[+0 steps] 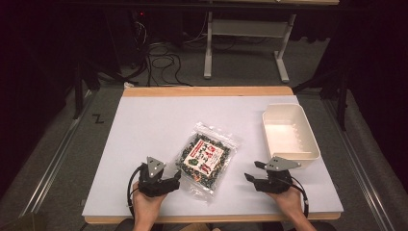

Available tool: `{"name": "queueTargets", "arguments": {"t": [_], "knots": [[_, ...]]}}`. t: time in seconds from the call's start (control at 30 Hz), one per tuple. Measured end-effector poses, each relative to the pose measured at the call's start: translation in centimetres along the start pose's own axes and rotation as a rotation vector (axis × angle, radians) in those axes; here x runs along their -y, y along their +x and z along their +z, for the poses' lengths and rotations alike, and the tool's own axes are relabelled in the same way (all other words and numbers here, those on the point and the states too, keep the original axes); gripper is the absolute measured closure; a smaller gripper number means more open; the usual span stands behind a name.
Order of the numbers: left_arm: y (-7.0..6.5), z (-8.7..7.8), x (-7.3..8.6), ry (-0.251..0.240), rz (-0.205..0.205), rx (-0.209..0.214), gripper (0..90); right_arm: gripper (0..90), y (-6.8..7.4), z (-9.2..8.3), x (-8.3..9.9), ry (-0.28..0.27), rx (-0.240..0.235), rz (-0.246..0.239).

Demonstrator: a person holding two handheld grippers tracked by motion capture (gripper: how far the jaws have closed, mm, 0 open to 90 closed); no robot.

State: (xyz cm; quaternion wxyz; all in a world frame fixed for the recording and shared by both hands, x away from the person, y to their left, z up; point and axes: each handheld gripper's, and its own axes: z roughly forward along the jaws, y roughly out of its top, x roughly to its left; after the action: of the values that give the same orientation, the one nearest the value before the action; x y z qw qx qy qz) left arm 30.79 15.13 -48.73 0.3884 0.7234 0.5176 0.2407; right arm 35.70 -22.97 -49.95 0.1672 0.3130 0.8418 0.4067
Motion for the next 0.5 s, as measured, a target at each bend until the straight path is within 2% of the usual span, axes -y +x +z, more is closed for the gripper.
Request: {"name": "queueTargets", "arguments": {"t": [0.07,0.17,0.2,0.3,0.5], "knots": [[-0.2,0.0,0.0,0.003,0.012,-0.003,20.8,38.6,-0.2,0.0,0.2,0.001,0.011,0.001],[-0.6,-0.3,0.0,-0.022,0.021,0.002,22.6,38.0,-0.5,0.0,0.3,-0.015,0.028,0.008],[-0.8,-0.4,-0.1,-0.031,0.032,0.008,23.4,37.7,-0.5,0.1,0.4,-0.017,0.033,0.004],[-1.8,-0.2,0.0,-0.014,0.082,0.016,23.4,37.5,-0.5,0.3,0.5,0.006,0.049,-0.008],[-2.1,0.0,0.1,0.011,0.086,0.028,23.5,37.3,-0.2,0.2,0.6,0.0,0.068,-0.034]]}}
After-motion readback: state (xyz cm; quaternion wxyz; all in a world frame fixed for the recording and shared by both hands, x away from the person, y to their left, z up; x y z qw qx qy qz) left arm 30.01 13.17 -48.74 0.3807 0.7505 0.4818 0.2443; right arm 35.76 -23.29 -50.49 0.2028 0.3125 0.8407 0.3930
